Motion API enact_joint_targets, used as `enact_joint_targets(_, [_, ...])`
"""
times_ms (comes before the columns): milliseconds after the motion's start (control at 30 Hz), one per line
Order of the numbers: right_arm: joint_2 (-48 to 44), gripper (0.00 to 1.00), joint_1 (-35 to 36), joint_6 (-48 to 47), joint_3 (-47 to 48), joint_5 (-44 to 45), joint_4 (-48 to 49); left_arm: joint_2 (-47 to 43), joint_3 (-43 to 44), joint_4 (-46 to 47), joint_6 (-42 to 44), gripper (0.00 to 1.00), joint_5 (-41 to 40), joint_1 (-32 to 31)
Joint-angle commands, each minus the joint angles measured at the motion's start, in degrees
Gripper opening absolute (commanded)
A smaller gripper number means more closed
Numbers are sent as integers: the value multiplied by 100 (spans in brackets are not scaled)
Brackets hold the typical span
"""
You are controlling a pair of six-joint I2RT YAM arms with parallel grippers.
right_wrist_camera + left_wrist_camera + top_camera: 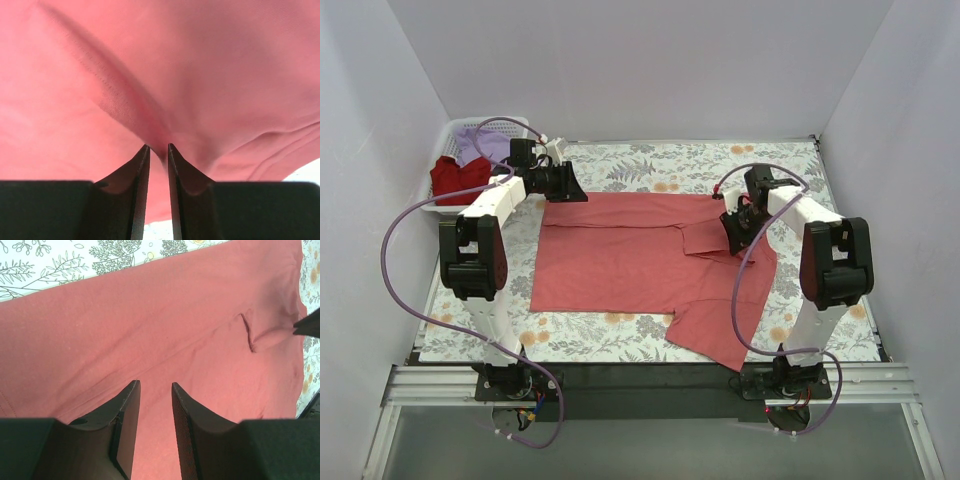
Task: Fold and stack the t-shirts
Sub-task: Fold the tshirt
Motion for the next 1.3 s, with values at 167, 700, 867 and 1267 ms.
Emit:
enact_joint_targets(167, [-900,27,147,-666,-425,-760,-711,-358,-50,-63,174,31,-24,15])
enact_joint_targets(700, [672,25,-187,722,1218,1259,641,380,389,-626,148,30,-1482,59])
enact_joint_targets(867, [1084,26,-196,722,1586,1911,800,705,433,-696,166,30,-1825,59])
enact_joint_targets(1267, [1826,34,-346,573,2800,1587,800,2015,1767,-1231,393,29,-1556,226])
